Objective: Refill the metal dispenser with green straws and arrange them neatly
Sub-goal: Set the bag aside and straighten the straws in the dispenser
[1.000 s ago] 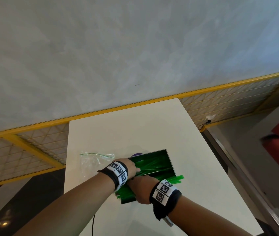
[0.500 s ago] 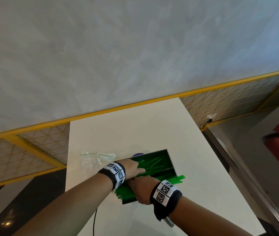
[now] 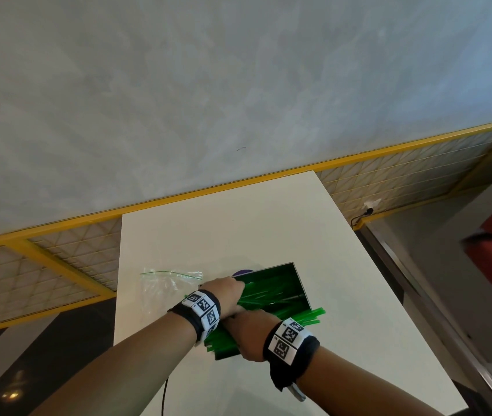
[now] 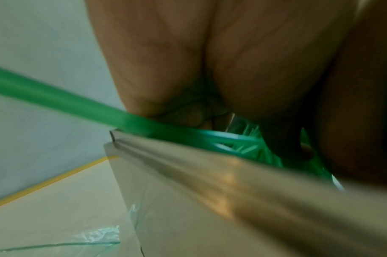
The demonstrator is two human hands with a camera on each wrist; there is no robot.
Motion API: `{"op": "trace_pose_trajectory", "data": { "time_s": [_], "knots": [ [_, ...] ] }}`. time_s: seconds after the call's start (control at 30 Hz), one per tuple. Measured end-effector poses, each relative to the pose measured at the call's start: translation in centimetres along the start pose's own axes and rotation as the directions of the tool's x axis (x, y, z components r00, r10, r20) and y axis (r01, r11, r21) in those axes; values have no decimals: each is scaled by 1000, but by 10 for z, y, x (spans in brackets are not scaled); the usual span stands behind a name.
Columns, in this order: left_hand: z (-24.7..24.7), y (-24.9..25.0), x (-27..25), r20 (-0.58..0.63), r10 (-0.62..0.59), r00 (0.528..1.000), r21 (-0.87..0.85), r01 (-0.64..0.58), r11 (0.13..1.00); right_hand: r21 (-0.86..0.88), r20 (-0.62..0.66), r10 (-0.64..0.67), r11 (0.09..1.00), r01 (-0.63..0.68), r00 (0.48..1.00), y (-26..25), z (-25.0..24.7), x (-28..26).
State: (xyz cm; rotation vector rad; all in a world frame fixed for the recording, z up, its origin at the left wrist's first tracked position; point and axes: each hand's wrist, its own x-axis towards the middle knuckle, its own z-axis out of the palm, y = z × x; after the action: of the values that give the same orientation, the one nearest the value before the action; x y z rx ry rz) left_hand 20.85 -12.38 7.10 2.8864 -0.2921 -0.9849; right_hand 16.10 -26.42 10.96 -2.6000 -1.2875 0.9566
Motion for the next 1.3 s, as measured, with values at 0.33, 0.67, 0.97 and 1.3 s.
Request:
{"op": "trace_pose_trajectory", "data": {
  "time_s": [0.33, 0.67, 0.97, 1.3],
  "knots": [
    [-2, 1, -1, 17, -31, 999, 155, 28, 988, -16, 15, 2, 1000, -2, 1000, 0, -1, 2],
    [1, 0, -12, -96, 40, 995, 4, -40, 999, -24, 20, 0, 1000, 0, 1000, 2, 1, 4],
    [-13, 3, -16, 256, 170, 951, -14, -172, 985, -85, -11, 9, 996, -10, 1000, 4, 8, 3],
    [-38, 5, -22, 193, 104, 976, -331, -35, 943, -30, 121, 108, 994, -105, 987, 30, 2, 10]
  ]
}}
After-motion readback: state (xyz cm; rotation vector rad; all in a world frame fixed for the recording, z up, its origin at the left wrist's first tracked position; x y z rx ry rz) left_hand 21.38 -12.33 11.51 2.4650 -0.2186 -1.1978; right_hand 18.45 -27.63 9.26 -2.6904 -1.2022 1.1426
